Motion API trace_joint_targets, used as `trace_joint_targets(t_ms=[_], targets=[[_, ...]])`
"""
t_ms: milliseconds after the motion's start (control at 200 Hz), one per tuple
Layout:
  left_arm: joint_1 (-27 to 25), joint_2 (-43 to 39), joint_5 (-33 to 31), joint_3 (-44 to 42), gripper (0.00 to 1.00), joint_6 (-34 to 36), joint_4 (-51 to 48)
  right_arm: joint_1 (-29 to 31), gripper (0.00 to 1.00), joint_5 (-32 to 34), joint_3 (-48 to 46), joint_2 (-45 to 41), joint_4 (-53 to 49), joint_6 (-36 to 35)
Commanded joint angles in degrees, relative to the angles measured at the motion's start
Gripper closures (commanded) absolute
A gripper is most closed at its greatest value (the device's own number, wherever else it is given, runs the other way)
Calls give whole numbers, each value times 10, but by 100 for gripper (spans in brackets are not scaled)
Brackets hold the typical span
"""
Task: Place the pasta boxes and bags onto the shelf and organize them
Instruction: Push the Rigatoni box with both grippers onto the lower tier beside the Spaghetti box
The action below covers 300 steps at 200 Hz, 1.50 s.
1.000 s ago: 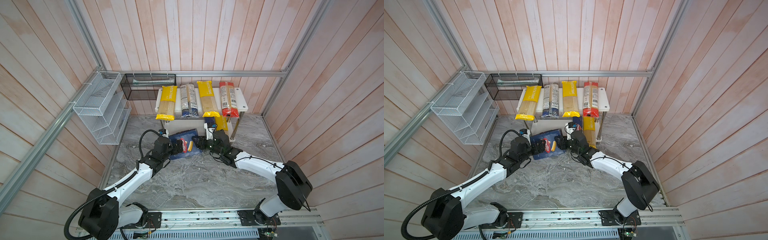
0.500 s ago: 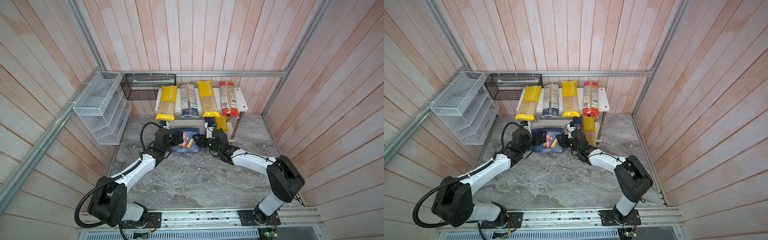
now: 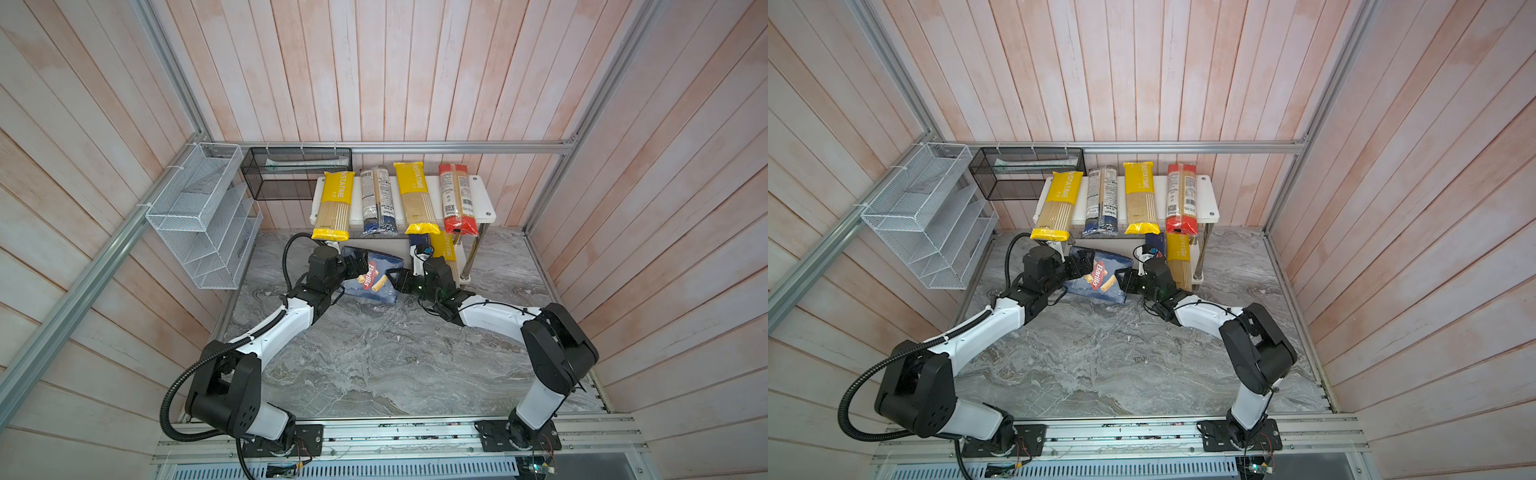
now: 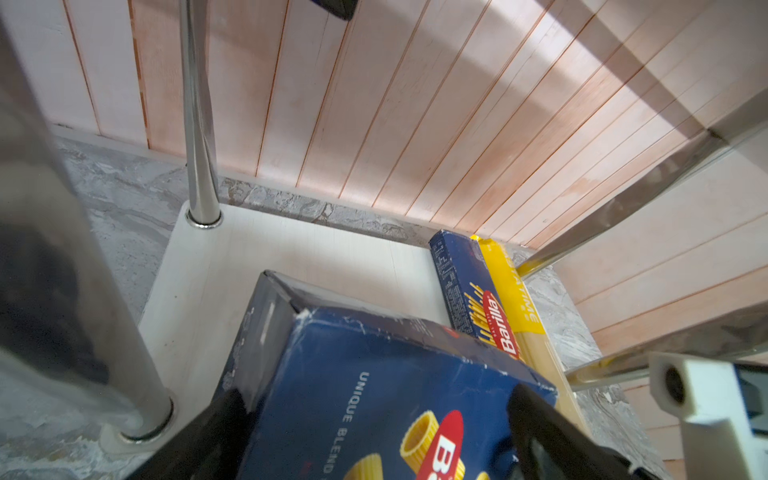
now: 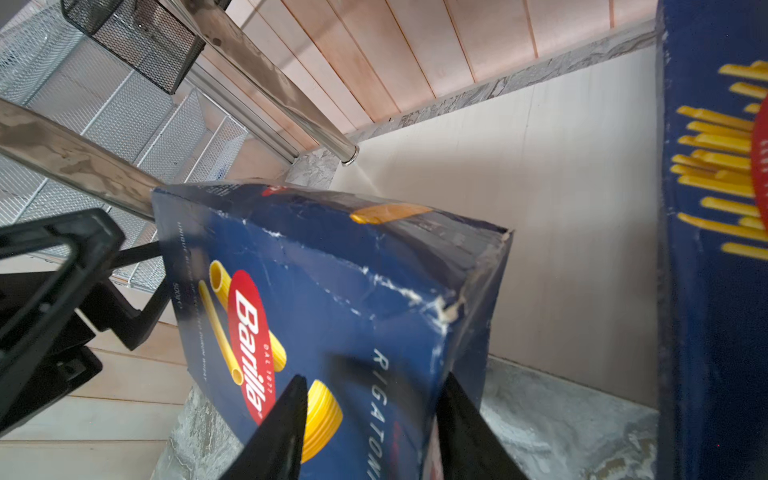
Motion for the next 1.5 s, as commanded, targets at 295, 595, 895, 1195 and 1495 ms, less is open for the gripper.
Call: trace_joint_targets(t_ms=[295, 595, 895, 1195, 1495], targets=[[-10, 51, 106, 50, 0, -13, 45, -1, 52, -86, 44, 10, 145, 25], [0, 81, 110, 51, 0, -25, 53, -12, 52, -83, 54, 29, 160, 31], [23, 121, 128, 103, 0, -30, 11, -29, 52, -91, 78, 63, 173, 47], [48, 148, 146, 135, 0, -40, -19, -39, 52, -78, 96, 78, 172, 60], [67, 167, 153, 192, 0, -30, -69, -45, 51, -57, 105, 100, 160, 77]])
